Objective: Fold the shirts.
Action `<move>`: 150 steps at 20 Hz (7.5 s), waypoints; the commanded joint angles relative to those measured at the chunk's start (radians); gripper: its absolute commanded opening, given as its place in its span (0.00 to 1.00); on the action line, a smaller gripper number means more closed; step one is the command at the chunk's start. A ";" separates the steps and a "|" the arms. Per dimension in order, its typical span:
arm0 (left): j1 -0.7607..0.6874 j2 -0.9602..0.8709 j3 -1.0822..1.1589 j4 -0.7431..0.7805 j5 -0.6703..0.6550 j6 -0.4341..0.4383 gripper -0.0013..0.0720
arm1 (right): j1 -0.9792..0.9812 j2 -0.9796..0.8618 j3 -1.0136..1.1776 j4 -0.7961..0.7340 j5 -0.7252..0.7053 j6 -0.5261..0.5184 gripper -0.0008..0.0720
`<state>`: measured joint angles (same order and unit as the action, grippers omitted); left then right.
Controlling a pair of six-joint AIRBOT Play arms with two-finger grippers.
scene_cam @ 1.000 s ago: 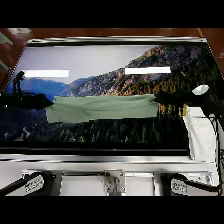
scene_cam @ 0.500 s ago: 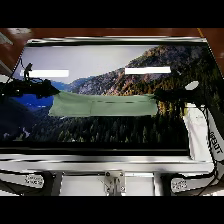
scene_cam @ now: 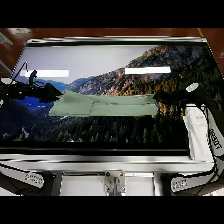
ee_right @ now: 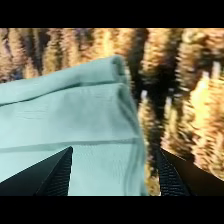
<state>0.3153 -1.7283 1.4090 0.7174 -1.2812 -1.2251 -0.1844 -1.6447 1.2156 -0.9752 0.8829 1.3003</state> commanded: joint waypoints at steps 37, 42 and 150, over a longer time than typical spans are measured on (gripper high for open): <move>-0.945 -0.106 0.020 -0.399 0.596 -0.109 0.07 | 0.041 0.757 0.000 0.143 0.374 0.200 0.10; -0.722 0.080 0.026 -0.302 0.536 -0.054 0.07 | 0.133 0.707 -0.002 0.052 0.204 0.216 0.10; -0.629 0.378 0.143 0.798 -0.092 -0.400 0.75 | -0.262 0.596 0.044 -0.304 0.454 0.112 0.93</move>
<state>-0.2825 -1.2488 1.4895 1.3891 -1.2518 -1.5959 -0.6441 -1.0405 1.2472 -1.0798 1.2743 1.3670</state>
